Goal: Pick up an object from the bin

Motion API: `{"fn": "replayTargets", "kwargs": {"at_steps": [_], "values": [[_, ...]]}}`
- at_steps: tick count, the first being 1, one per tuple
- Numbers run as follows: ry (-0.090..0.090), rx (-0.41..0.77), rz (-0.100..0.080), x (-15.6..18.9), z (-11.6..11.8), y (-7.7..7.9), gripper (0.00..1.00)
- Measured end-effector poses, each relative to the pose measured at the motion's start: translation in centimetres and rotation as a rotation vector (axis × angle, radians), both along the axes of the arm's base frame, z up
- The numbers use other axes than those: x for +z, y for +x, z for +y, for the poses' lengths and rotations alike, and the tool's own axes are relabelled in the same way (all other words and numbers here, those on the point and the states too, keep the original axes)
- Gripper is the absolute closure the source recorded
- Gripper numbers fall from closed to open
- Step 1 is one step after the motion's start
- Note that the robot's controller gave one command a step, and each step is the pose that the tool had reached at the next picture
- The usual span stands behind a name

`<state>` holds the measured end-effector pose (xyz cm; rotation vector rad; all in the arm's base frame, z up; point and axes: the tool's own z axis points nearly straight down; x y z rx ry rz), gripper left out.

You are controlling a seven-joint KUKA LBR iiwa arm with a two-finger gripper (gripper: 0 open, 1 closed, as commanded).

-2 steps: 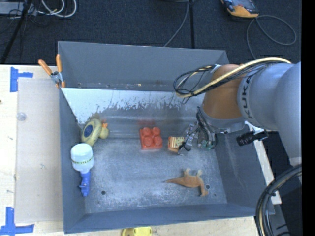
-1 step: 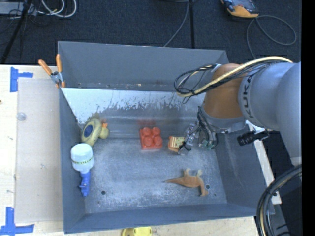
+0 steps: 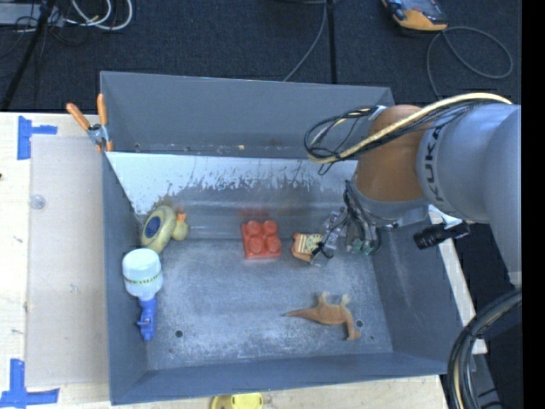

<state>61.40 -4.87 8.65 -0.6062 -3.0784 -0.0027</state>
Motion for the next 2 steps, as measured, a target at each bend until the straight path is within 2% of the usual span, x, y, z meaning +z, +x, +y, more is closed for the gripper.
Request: {"fn": "replayTargets", "kwargs": {"at_steps": [2], "values": [[0.0, 0.001, -0.002, 2.2, 0.0, 0.1, 1.0]]}}
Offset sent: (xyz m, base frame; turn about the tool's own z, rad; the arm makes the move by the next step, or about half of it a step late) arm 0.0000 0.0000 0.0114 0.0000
